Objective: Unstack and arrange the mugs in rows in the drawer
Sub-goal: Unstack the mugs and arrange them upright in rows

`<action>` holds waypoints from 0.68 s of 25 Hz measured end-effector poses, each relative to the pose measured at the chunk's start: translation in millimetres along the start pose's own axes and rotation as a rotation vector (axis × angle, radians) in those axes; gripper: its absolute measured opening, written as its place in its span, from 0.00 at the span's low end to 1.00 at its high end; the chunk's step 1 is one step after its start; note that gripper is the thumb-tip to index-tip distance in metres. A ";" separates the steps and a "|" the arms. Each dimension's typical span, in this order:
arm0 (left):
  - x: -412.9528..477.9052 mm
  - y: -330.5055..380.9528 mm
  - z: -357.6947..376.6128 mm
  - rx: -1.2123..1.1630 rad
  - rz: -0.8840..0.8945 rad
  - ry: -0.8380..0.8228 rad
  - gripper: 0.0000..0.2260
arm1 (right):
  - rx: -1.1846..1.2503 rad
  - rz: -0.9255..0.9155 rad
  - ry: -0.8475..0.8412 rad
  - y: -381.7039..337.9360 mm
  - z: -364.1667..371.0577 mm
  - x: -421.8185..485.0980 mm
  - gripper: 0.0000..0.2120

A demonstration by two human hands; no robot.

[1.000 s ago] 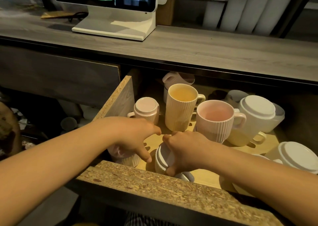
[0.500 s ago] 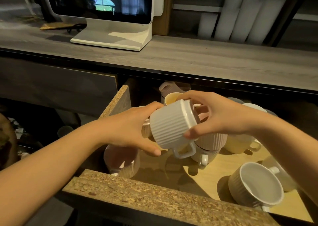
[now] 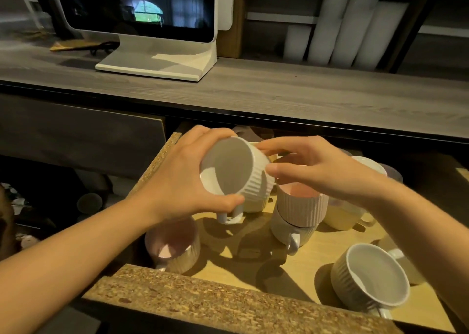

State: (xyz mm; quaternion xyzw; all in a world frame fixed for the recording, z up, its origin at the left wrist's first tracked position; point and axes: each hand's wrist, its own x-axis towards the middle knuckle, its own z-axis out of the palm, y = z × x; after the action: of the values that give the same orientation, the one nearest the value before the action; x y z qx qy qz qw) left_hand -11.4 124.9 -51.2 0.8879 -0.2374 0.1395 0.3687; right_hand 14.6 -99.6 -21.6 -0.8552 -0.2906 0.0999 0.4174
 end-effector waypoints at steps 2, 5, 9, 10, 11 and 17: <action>-0.2 0.9 3.4 0.048 -0.018 0.016 0.34 | -0.107 -0.008 0.066 -10.5 10.2 -2.3 0.16; -0.7 3.3 6.8 0.065 -0.063 0.026 0.34 | -0.173 0.039 0.142 -20.1 25.0 -2.8 0.18; -3.2 8.5 11.6 0.220 -0.031 -0.045 0.37 | -0.277 0.115 0.223 -11.2 44.0 4.9 0.12; -2.7 8.9 13.2 0.248 -0.036 -0.071 0.38 | -0.305 0.124 0.228 -9.3 46.3 6.5 0.11; -1.9 8.4 14.2 0.250 -0.053 -0.106 0.37 | -0.315 0.131 0.227 -7.9 47.4 7.3 0.09; 2.5 -5.7 3.1 -0.062 -0.091 -0.407 0.38 | -0.259 0.155 0.214 2.0 40.7 7.3 0.11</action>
State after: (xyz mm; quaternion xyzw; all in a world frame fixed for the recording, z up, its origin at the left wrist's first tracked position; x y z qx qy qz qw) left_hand -6.1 125.4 -55.7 0.8958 -0.2707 -0.0671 0.3460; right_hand 4.6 -69.6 -48.3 -0.9274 -0.1882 0.0017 0.3233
